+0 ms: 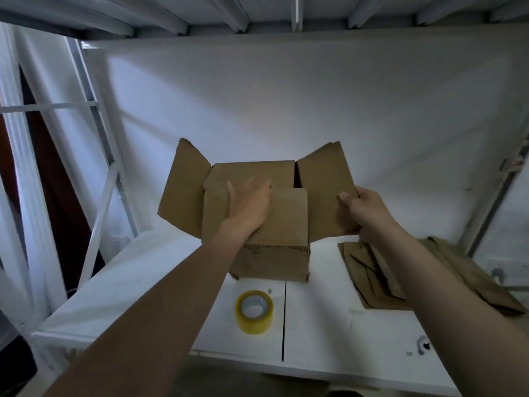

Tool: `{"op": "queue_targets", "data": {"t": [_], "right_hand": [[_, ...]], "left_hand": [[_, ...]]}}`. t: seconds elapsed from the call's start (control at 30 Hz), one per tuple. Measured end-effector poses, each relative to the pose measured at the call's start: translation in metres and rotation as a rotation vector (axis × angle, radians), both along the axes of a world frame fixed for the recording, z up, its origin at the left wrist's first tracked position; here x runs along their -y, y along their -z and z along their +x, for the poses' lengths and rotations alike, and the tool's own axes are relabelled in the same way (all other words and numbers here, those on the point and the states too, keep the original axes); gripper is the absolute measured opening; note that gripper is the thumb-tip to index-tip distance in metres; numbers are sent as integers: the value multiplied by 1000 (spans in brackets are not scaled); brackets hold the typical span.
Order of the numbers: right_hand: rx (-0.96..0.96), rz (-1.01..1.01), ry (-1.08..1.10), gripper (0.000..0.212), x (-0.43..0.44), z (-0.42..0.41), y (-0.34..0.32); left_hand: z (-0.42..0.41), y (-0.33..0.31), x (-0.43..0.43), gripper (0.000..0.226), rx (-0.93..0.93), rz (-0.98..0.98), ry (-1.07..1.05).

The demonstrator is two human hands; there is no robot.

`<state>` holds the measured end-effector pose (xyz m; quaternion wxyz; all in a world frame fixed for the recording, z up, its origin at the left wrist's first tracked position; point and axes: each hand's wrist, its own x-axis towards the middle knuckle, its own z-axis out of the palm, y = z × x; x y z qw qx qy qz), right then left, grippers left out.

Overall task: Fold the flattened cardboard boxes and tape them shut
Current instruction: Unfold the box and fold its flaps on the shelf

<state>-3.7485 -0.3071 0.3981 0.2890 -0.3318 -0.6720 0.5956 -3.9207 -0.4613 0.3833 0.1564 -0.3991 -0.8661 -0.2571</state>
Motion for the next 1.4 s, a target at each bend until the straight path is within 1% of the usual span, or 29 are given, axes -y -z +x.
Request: {"op": "queue_targets", "data": {"t": [0.1, 0.2, 0.3, 0.37, 0.43, 0.5, 0.57, 0.63, 0.7, 0.73, 0.8, 0.87, 0.9, 0.97, 1.03, 1.13, 1.23, 1.27, 1.3, 1.33, 1.4], "right_hand": [[-13, -6, 43, 27, -18, 3, 4], [8, 67, 70, 27, -31, 3, 5], [34, 100, 73, 25, -35, -3, 4], [32, 92, 63, 23, -34, -6, -1], [40, 100, 49, 25, -33, -9, -7], [60, 126, 39, 24, -30, -12, -11], [82, 156, 43, 24, -28, -13, -13], [89, 177, 41, 27, -24, -13, -15], [87, 191, 37, 26, -19, -13, -16], [88, 199, 37, 24, -17, -12, -16], [92, 225, 36, 22, -13, -11, -17], [95, 254, 36, 22, -9, -10, -18], [98, 267, 35, 19, -6, -9, -19], [107, 287, 30, 16, -4, -10, -20], [125, 305, 30, 19, -2, -13, -22], [144, 345, 17, 26, 1, -21, -23], [121, 396, -48, 32, 6, -31, -20], [105, 403, -84, 33, 8, -35, -17], [91, 400, -130, 36, 8, -40, -13], [83, 401, -175, 44, 9, -46, -8], [78, 438, -251, 66, 14, -57, 4]], "left_hand": [[-10, 16, -25, 29, 54, -52, 40], [-14, 32, -39, 31, 82, -165, 86], [-8, 37, -44, 40, 32, -270, 98], [-4, 34, -43, 47, -21, -302, 102], [-2, 27, -37, 48, -113, -318, 78], [0, 16, -24, 45, -241, -312, 33], [-1, 5, -11, 45, -324, -265, -29], [-3, -6, 6, 48, -385, -195, -128], [-7, -16, 19, 54, -401, -131, -244], [-9, -20, 25, 60, -372, -120, -308], [-14, -26, 34, 70, -236, -113, -415], [-16, -28, 42, 72, -89, -102, -466], [-15, -28, 45, 72, -69, -89, -464], [-14, -26, 50, 74, -99, -20, -386], [-13, -25, 51, 76, -69, 69, -239], [-12, -16, 45, 72, 65, 89, -62], [-20, 2, 35, 49, 262, 24, 56], [-22, 9, 33, 46, 325, 10, 82], [-26, 16, 30, 47, 360, 4, 94], [-31, 24, 26, 51, 354, -7, 90], [-45, 38, 20, 46, 267, -47, 51]]}}
